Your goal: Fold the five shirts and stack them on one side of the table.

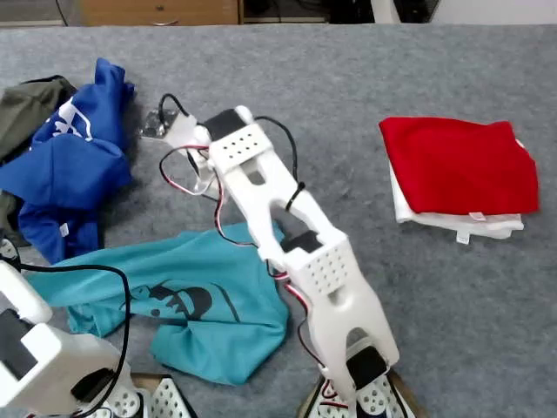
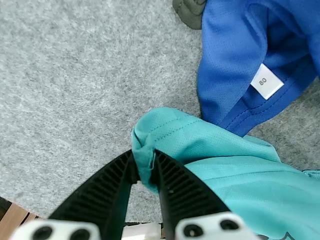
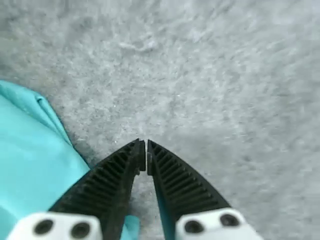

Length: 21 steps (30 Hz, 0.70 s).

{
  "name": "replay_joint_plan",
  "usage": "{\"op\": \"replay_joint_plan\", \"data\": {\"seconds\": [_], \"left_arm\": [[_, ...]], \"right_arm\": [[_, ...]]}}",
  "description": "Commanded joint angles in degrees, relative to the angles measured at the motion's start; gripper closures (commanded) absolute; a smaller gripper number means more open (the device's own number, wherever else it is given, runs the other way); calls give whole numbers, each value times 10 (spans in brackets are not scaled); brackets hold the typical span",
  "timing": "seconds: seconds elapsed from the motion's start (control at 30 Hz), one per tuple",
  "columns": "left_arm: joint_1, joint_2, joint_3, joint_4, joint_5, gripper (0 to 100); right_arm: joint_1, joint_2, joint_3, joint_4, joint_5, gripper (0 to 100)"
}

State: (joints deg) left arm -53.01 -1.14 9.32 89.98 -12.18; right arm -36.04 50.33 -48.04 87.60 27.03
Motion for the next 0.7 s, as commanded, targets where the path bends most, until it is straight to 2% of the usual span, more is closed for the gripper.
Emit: {"op": "replay_joint_plan", "data": {"seconds": [0.0, 0.13, 0.33, 0.5, 0.67], "left_arm": [[-5, -3, -3, -4, -3, 981], [-5, -3, -3, -3, -3, 981], [-6, -3, -3, -4, -3, 981], [-6, -3, -4, -6, -4, 981], [-4, -3, -8, -7, -4, 981]], "right_arm": [[-7, 33, -96, 76, 13, 972], [1, 82, -124, 124, 15, 983], [20, 51, -95, 149, 13, 993], [-15, -94, 133, 135, 14, 993], [-55, -297, 460, 18, 15, 994]]}}
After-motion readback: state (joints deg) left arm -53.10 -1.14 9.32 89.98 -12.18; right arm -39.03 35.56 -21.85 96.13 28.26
